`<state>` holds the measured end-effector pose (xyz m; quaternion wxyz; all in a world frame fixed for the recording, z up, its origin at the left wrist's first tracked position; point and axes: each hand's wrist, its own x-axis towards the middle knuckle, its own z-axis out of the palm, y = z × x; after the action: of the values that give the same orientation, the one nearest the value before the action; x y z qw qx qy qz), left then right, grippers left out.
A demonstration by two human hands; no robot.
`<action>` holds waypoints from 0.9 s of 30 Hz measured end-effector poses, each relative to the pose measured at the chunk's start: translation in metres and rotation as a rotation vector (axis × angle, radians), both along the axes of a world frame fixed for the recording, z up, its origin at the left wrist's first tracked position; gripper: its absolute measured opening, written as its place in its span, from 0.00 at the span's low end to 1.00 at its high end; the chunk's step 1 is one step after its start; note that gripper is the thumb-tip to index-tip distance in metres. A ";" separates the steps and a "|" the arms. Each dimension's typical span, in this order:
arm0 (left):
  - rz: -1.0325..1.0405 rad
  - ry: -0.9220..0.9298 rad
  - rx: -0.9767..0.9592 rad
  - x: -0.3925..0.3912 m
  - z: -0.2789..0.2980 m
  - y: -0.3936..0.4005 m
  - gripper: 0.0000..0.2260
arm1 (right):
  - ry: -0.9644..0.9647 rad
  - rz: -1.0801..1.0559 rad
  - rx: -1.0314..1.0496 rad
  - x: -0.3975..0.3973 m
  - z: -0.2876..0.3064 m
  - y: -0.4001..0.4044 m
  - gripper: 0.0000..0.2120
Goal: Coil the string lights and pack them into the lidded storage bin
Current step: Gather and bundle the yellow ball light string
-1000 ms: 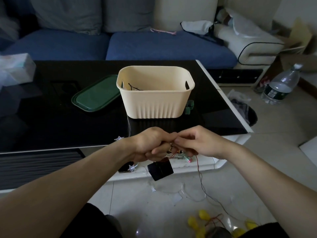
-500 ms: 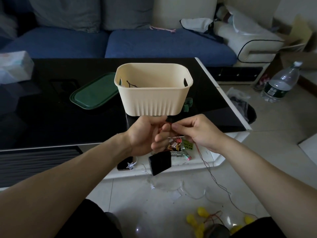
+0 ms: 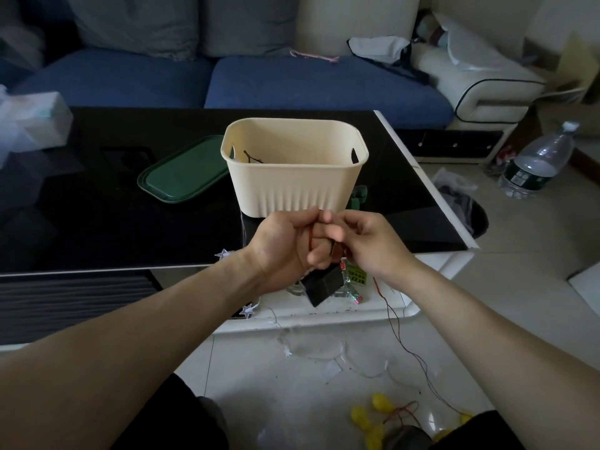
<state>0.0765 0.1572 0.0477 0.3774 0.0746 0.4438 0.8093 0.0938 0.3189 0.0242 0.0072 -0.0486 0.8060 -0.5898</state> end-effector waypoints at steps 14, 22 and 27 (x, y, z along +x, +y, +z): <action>0.249 -0.057 0.152 -0.012 0.021 -0.017 0.13 | 0.031 -0.111 0.238 0.009 0.001 0.005 0.03; 0.347 0.041 -0.056 -0.013 0.008 -0.011 0.17 | 0.026 0.240 0.484 0.021 0.014 -0.014 0.13; 0.152 0.031 -0.279 -0.013 0.001 -0.015 0.21 | 0.093 0.252 0.443 0.025 0.018 -0.024 0.08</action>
<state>0.0632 0.1426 0.0487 0.3150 0.0004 0.5620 0.7648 0.1186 0.2944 0.0423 0.0540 -0.1727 0.9026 -0.3907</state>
